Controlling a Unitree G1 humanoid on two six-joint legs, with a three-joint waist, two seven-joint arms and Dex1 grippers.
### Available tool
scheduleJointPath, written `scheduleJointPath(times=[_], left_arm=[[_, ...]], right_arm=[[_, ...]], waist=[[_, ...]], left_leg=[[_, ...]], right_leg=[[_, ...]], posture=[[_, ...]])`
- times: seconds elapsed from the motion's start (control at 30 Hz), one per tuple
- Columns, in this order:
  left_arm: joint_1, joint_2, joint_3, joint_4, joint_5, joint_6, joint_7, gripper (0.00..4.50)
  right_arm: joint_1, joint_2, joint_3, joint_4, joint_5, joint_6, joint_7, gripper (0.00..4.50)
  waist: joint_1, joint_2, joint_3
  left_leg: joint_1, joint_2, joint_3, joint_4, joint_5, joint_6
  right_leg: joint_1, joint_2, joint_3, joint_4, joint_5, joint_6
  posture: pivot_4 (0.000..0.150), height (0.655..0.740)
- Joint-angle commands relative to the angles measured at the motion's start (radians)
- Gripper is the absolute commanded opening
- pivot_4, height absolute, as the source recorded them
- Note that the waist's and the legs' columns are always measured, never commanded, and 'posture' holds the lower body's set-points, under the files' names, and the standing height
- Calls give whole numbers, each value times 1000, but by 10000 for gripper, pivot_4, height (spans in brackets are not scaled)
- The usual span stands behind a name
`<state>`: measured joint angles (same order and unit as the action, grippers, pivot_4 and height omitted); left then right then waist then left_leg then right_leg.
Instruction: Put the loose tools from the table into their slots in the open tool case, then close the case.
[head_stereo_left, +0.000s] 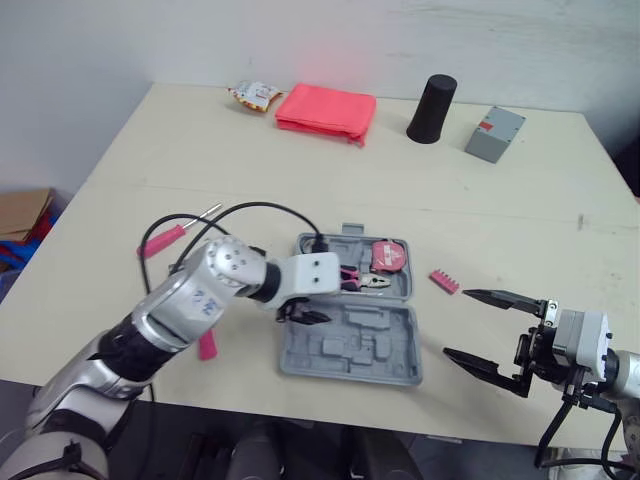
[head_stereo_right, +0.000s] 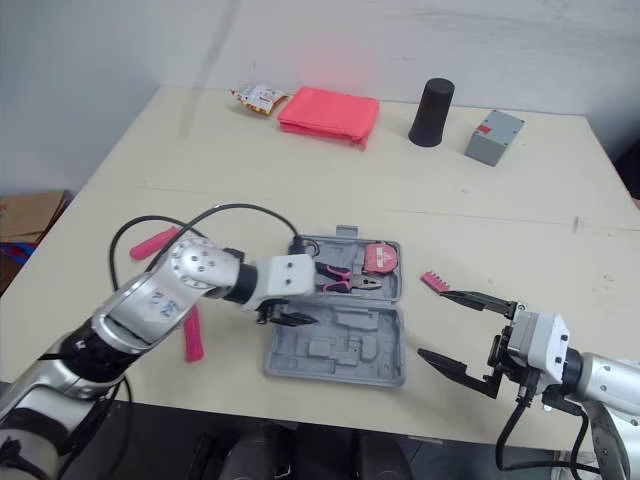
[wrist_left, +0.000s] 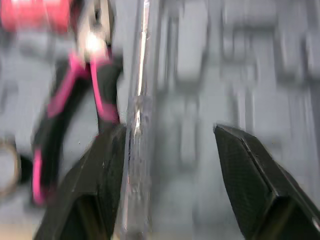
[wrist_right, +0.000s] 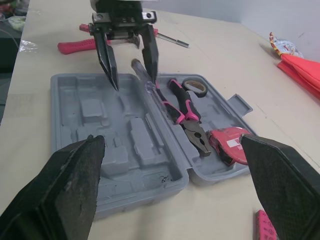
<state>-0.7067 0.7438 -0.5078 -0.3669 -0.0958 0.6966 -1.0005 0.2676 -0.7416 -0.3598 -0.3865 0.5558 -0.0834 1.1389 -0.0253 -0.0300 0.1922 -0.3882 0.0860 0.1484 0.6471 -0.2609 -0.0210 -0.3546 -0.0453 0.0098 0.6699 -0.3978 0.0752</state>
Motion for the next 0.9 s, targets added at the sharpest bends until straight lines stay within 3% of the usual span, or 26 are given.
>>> scheduleJointPath(times=[0.03, 0.37, 0.6, 0.9], left_arm=[[12, -17, 53, -7, -25, -49, -16, 27384], [31, -47, 60, 7, -8, -94, -33, 27384], [74, 15, 158, 171, -35, -430, -163, 27384], [39, -29, 89, 273, 69, -569, -219, 27384]], right_arm=[[13, -1, -17, -38, 7, -1, -8, 45000], [19, -3, -10, -47, 3, 4, -28, 45000], [18, -1, 2, -58, -1, 18, -42, 45000], [-7, 1, 37, -55, -10, 26, -57, 45000]], waist=[[5, 0, 0], [-3, 0, 0], [-3, 0, 0], [0, 0, 0]], left_leg=[[0, -1, 0, 0, 0, 1], [0, 0, 0, 0, 0, 1], [1, 0, 0, 0, 0, 0], [-1, -1, 0, 0, -1, 2]], right_leg=[[1, -1, 0, -1, 0, 0], [1, 0, 0, -2, 0, 1], [1, 0, 0, 0, 0, 1], [1, 0, -1, -3, 1, 1]], posture=[[1500, 7400], [1500, 7400], [1500, 7400], [1500, 7400]])
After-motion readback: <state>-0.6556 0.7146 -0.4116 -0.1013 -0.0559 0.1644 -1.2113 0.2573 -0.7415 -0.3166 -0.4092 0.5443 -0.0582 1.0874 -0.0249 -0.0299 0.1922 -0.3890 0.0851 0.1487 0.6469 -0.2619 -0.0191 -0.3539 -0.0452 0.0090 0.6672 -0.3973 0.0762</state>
